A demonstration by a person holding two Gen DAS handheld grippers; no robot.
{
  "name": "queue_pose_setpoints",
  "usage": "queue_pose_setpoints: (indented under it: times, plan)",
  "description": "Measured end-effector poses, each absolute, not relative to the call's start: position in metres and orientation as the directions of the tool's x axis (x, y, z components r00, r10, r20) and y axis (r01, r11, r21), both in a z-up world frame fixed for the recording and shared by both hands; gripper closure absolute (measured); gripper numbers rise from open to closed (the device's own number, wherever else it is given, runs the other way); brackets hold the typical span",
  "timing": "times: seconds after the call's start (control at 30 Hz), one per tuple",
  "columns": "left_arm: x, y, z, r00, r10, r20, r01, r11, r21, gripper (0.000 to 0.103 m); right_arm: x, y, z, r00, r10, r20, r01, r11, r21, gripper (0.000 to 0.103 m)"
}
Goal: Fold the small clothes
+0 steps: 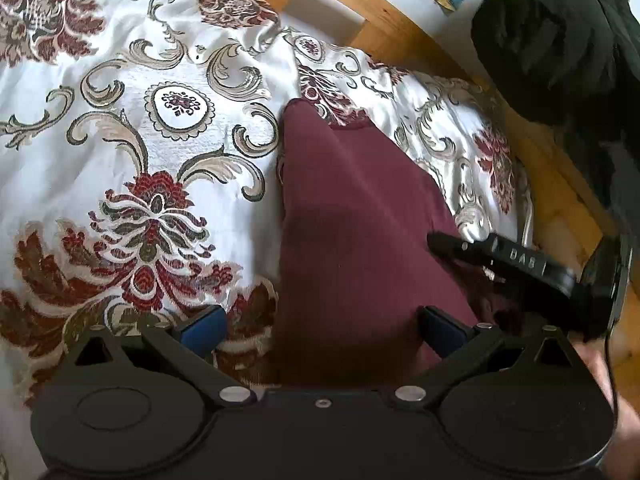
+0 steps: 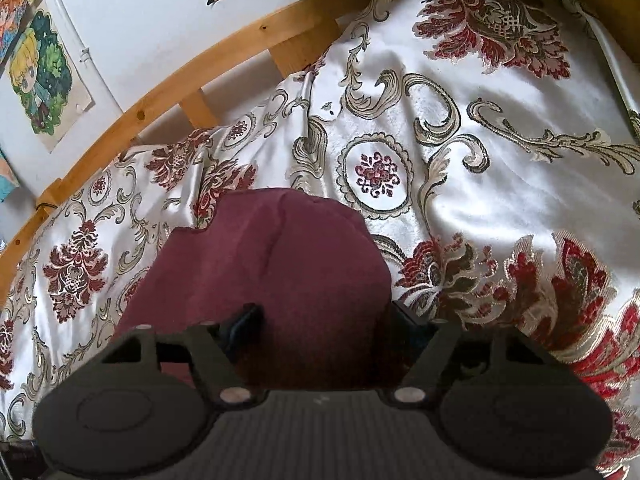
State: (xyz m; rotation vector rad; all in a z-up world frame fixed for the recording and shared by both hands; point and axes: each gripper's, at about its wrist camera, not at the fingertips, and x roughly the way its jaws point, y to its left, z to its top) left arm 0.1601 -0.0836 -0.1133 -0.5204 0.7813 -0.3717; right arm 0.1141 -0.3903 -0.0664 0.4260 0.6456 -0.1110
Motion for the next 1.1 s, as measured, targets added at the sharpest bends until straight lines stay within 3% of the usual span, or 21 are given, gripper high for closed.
queue_pose_setpoints:
  times: [0.2,0.37,0.47,0.6,0.7,0.83,0.93,1.03,1.1]
  plan:
    - [0.162,-0.084,-0.117,0.645,-0.505,-0.573,0.127,0.811,-0.572,0.001,0.118,-0.387,-0.07,0.792,0.015,-0.611,0.244,0.908,0.34,0.021]
    - [0.162,-0.083,-0.118,0.644,-0.506,-0.574,0.127,0.811,-0.571,0.001,0.117,-0.385,-0.07,0.795,0.006,-0.607,0.249,0.909,0.335,0.02]
    - [0.162,-0.083,-0.117,0.643,-0.507,-0.574,0.126,0.809,-0.574,0.001,0.117,-0.382,-0.07,0.792,-0.011,-0.611,0.254,0.915,0.312,0.023]
    - [0.162,-0.083,-0.117,0.643,-0.507,-0.574,0.126,0.809,-0.574,0.001,0.117,-0.377,-0.067,0.792,-0.012,-0.61,0.244,0.923,0.298,0.036]
    - [0.161,-0.083,-0.116,0.643,-0.51,-0.571,0.13,0.808,-0.575,0.001,0.116,-0.377,-0.065,0.792,-0.001,-0.61,0.239,0.92,0.309,0.037]
    - [0.162,-0.082,-0.114,0.634,-0.542,-0.552,0.152,0.787,-0.598,0.001,0.115,-0.383,-0.066,0.799,0.035,-0.601,0.238,0.898,0.369,0.03]
    - [0.162,-0.078,-0.114,0.634,-0.567,-0.526,0.156,0.76,-0.631,0.001,0.113,-0.389,-0.063,0.809,0.091,-0.58,0.219,0.87,0.442,0.019]
    - [0.163,-0.072,-0.114,0.638,-0.591,-0.494,0.147,0.723,-0.675,0.003,0.106,-0.401,-0.062,0.834,0.139,-0.534,0.223,0.8,0.557,0.018]
    - [0.164,-0.07,-0.114,0.64,-0.598,-0.483,0.141,0.709,-0.691,0.006,0.102,-0.408,-0.062,0.842,0.147,-0.519,0.233,0.768,0.596,0.027]
